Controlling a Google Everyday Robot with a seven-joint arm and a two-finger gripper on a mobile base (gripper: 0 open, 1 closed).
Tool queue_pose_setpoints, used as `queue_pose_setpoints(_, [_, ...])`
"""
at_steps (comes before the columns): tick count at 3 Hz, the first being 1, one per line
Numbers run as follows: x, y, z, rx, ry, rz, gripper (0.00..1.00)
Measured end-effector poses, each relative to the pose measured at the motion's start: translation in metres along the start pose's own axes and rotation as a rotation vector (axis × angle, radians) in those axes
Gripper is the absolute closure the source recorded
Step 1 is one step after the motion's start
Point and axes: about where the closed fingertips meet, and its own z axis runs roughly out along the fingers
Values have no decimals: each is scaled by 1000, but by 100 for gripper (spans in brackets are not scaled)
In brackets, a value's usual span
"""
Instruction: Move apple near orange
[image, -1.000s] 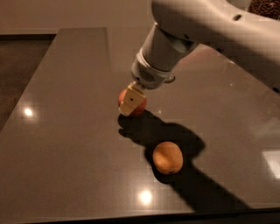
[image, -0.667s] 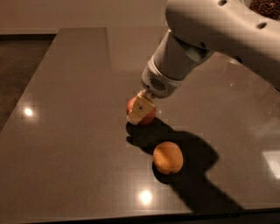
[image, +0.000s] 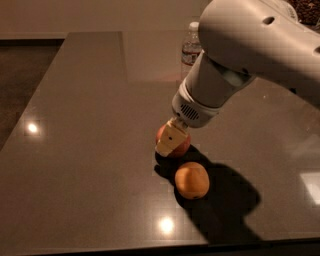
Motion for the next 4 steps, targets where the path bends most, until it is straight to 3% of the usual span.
queue_pose_setpoints(2, [18, -1, 4, 29, 59, 78, 28])
queue_pose_setpoints(3, [23, -4, 3, 49, 46, 106, 5])
queue_pose_setpoints(4, [23, -3, 4, 50, 45, 105, 0])
